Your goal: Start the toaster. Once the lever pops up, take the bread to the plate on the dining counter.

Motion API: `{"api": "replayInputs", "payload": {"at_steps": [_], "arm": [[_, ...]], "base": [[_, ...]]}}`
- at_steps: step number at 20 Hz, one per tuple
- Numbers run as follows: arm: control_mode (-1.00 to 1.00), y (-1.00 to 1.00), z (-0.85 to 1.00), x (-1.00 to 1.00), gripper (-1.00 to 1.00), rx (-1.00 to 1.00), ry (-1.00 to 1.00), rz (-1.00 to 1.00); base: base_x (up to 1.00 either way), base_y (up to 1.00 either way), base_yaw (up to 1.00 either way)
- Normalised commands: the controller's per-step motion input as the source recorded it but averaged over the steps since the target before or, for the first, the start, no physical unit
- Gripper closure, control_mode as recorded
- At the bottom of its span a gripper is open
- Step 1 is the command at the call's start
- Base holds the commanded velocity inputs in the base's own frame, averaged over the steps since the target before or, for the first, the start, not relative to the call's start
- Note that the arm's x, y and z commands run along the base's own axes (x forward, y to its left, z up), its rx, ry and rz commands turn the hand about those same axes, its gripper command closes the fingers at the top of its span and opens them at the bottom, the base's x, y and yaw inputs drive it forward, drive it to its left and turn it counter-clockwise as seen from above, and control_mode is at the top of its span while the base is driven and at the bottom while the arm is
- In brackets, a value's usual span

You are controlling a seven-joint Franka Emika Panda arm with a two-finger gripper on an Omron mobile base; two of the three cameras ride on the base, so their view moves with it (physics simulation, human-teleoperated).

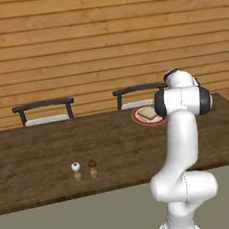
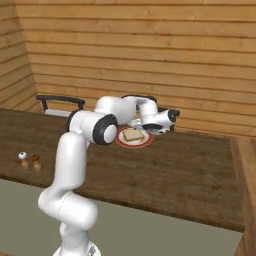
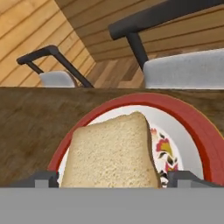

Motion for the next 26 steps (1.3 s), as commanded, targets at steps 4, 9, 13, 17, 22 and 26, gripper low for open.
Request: {"api": "replayInputs", "payload": {"at_steps": [4,9,13,17,22,26], "arm": [[-1.0,-0.02,0.0,-0.01,-1.0,-0.05,0.16,-0.23],[-1.0,-0.03,0.45,-0.4,-1.0,0.0,-0.01,-0.18],[-1.0,0.0,0.95,-0.91,-1.0,-0.01,-0.07,-0.02],[-1.0,0.05,1.0,-1.0,-1.0,-0.06,-0.03,0.0],[-1.0,0.52,0.81,-1.0,-1.0,-0.32,-0.04,0.08],[-1.0,0.9,0.37,-1.0,-1.0,-0.49,0.0,0.09]], "base": [[0.0,0.0,0.0],[0.0,0.0,0.0],[0.0,0.0,0.0],[0.0,0.0,0.0],[0.0,0.0,0.0],[0.0,0.0,0.0]]}}
